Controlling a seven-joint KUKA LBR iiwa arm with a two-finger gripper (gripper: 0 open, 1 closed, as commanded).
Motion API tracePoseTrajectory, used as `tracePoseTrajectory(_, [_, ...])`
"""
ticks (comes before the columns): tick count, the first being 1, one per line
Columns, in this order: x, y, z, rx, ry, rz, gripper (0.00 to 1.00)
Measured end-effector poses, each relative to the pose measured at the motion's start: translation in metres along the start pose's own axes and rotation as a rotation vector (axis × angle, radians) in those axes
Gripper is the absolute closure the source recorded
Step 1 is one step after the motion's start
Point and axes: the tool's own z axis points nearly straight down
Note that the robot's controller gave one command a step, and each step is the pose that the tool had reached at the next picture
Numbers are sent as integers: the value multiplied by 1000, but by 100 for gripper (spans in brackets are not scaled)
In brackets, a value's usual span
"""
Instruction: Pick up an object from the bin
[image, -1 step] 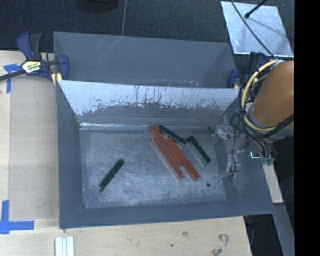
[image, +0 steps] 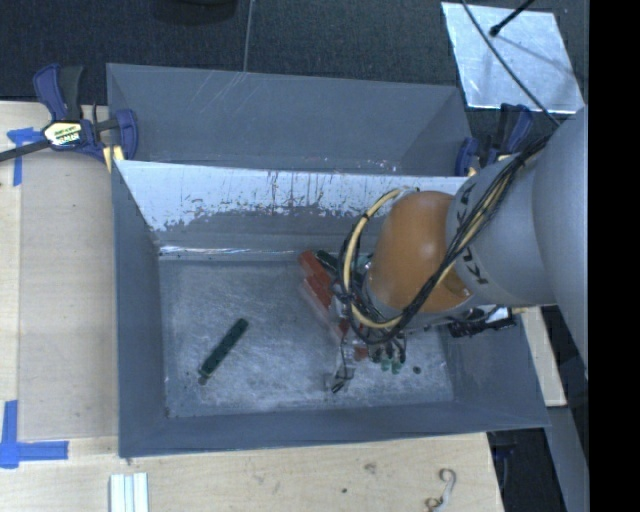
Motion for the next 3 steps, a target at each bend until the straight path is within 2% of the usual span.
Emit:
tracePoseTrajectory(1, [-3,-91,-34,7,-7,-163,0])
tracePoseTrajectory(2, [0,-56,-33,2,-6,-79,0])
tracePoseTrajectory(3, [6,-30,-3,1,-4,358,0])
